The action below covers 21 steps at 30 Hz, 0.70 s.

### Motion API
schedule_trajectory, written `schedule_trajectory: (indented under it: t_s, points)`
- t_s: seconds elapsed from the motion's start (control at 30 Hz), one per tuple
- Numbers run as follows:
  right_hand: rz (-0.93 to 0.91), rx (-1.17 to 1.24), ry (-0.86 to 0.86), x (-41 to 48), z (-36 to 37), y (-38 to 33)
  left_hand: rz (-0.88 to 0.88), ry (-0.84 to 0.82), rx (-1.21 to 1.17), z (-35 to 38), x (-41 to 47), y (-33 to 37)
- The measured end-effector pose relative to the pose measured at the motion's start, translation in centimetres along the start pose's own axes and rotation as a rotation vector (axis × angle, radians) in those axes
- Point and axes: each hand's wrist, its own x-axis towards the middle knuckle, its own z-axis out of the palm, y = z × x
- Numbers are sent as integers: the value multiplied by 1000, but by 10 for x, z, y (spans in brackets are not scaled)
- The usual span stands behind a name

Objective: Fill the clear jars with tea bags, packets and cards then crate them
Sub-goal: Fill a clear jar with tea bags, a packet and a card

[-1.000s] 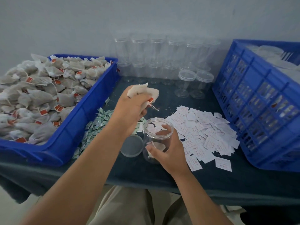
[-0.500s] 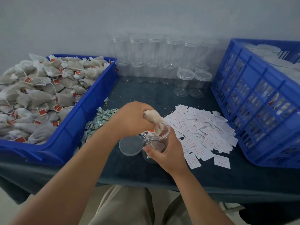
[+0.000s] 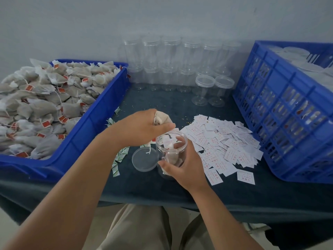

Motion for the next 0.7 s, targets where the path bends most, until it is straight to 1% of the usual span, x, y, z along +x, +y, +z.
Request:
schedule_trajectory:
  t_s: [0.1,0.17,0.4,0.47,0.6,0.7]
  points:
    - [-2,13,-9,-1,1,2,-46,39,182,3,0,4]
    - [-10,14,-9,-1,1,3,-50,20,182,4,-2,7]
    - [-19,20,3,0,1,7,-81,44,-246,-5,-3,10]
    - [-22,18,9,1,1,6,-45,100,-334,-7,-4,9]
    - [-25,15,13,2,0,6,55,277,-466,-2,-3,8]
    - [-8,13,8,2,0,9,109,331,-520,0,-3,9]
